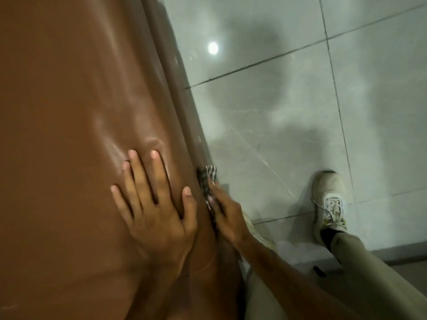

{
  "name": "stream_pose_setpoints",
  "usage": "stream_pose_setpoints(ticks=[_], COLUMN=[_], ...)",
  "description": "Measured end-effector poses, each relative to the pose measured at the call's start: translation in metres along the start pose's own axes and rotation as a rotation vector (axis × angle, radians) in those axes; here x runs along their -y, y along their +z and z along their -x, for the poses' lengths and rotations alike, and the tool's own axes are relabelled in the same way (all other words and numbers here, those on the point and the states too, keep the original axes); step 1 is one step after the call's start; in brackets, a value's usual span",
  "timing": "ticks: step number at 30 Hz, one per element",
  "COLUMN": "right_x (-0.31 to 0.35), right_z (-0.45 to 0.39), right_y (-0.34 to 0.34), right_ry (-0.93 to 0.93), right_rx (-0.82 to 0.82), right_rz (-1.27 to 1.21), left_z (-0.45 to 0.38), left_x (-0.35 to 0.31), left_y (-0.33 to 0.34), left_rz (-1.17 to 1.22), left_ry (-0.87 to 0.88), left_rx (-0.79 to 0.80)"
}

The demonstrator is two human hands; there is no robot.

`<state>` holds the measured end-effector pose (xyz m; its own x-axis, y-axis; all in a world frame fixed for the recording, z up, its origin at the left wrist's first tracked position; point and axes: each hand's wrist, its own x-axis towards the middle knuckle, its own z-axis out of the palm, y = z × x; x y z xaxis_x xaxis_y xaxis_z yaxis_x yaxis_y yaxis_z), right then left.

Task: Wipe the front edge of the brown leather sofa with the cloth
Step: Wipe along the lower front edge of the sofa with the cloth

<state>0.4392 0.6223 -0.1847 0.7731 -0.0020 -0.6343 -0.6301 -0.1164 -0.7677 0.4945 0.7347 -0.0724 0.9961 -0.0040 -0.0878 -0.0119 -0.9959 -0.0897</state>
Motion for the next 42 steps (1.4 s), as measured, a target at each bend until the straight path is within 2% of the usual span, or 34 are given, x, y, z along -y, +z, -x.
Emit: stream_pose_setpoints(ticks=[3,7,10,12,16,18,22,25,29,32,34,36,38,40,42], right_x=[-0.041,-0.084,-0.070,-0.054,-0.046,-0.065,-0.099,-0.081,-0.006,0.018,0.006,-0.013,-0.021,-0.006,0.028], right_z=[-0.026,0.037,0.096,0.089,0.027,0.016,0.088,0.125,0.033,-0.065,-0.089,-0.072,-0.038,-0.022,-0.047], right_y=[0.006,0.013,0.016,0.020,0.017,0.013,0.015,0.013,0.009,0.007,0.007,0.007,0.001,-0.004,-0.006], right_ry=[0.118,0.281,0.291,0.253,0.126,0.158,0.303,0.275,0.013,-0.113,-0.038,0.098,0.149,0.113,0.011], right_rx=[-0.033,-0.037,-0.001,-0.006,-0.061,-0.057,-0.009,0.013,-0.016,-0.083,-0.105,-0.058,-0.042,0.022,0.011], right_rz=[0.070,0.014,-0.179,-0.230,-0.121,-0.013,-0.060,-0.115,-0.172,-0.049,0.007,0.035,0.037,0.014,-0.024], left_z=[-0.003,0.000,-0.002,-0.001,0.000,0.000,-0.003,-0.003,-0.023,-0.070,-0.114,-0.159,-0.189,-0.200,-0.199], left_x=[0.000,-0.002,-0.002,-0.001,0.001,-0.001,-0.002,-0.001,0.004,0.010,0.014,0.015,0.011,0.006,0.004], left_y=[0.009,0.008,0.005,0.006,0.011,0.012,0.005,0.000,-0.006,-0.002,-0.003,-0.007,-0.012,-0.013,-0.008], left_rz=[-0.012,0.001,0.010,-0.010,-0.018,-0.026,-0.035,0.016,0.075,0.078,0.097,0.112,0.088,0.044,0.015], left_ry=[-0.014,-0.018,-0.027,-0.027,-0.025,-0.034,-0.034,-0.031,0.037,0.096,0.106,0.080,0.052,0.028,0.025], left_rx=[-0.056,-0.080,-0.083,-0.092,-0.121,-0.134,-0.118,-0.064,-0.017,-0.048,-0.076,-0.100,-0.119,-0.134,-0.139])
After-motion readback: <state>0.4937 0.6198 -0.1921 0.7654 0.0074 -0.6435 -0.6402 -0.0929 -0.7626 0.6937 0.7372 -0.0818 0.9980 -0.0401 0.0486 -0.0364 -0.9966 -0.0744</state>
